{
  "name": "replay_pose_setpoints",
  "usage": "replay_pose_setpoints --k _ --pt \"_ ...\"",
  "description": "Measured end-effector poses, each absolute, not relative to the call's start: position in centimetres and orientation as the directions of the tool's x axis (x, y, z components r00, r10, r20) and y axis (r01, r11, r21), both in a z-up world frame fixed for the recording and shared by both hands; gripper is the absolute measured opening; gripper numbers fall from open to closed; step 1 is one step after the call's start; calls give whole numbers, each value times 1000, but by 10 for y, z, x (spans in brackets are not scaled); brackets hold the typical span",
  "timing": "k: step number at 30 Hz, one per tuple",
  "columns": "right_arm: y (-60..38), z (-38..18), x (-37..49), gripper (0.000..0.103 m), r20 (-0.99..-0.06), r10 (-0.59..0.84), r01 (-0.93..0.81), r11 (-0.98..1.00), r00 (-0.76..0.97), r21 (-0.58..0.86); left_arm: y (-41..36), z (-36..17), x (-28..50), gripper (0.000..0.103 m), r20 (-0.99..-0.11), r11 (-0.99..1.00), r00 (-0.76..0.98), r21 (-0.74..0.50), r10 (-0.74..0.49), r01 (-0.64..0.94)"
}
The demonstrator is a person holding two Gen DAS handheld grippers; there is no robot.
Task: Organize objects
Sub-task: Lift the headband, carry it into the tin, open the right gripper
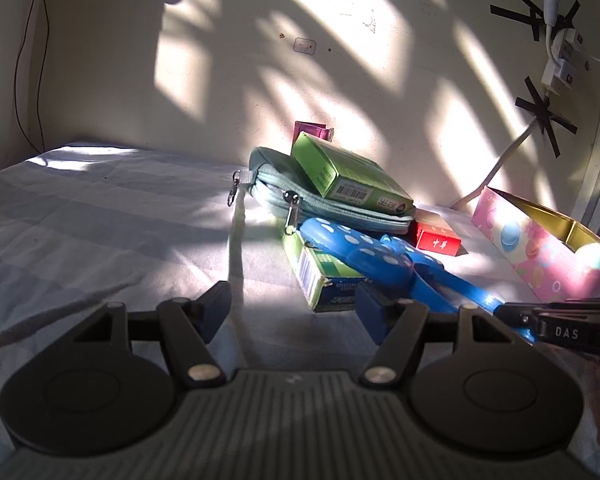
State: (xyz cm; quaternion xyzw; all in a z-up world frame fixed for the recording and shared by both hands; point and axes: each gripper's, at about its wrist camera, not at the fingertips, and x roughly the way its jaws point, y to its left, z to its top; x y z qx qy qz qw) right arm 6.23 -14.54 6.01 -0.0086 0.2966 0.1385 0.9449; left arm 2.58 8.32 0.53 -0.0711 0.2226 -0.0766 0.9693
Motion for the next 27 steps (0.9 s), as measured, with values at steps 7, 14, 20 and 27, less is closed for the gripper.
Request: replay_pose_setpoints --k 7,14,20,27 --pt "-169 59 -12 5 -585 281 -320 947 761 38 86 5 26 71 -428 976 886 -191 -178 104" --pt "-188 66 -27 15 -545 340 -338 935 767 107 98 10 21 72 -472 971 869 -235 -151 41" --pt "-192 72 -17 16 -505 344 -342 934 791 101 86 26 -8 72 -545 968 811 -235 -211 94" --pt "-180 65 -10 16 -503 348 -386 922 791 32 32 23 -23 72 -628 916 666 -282 -402 286"
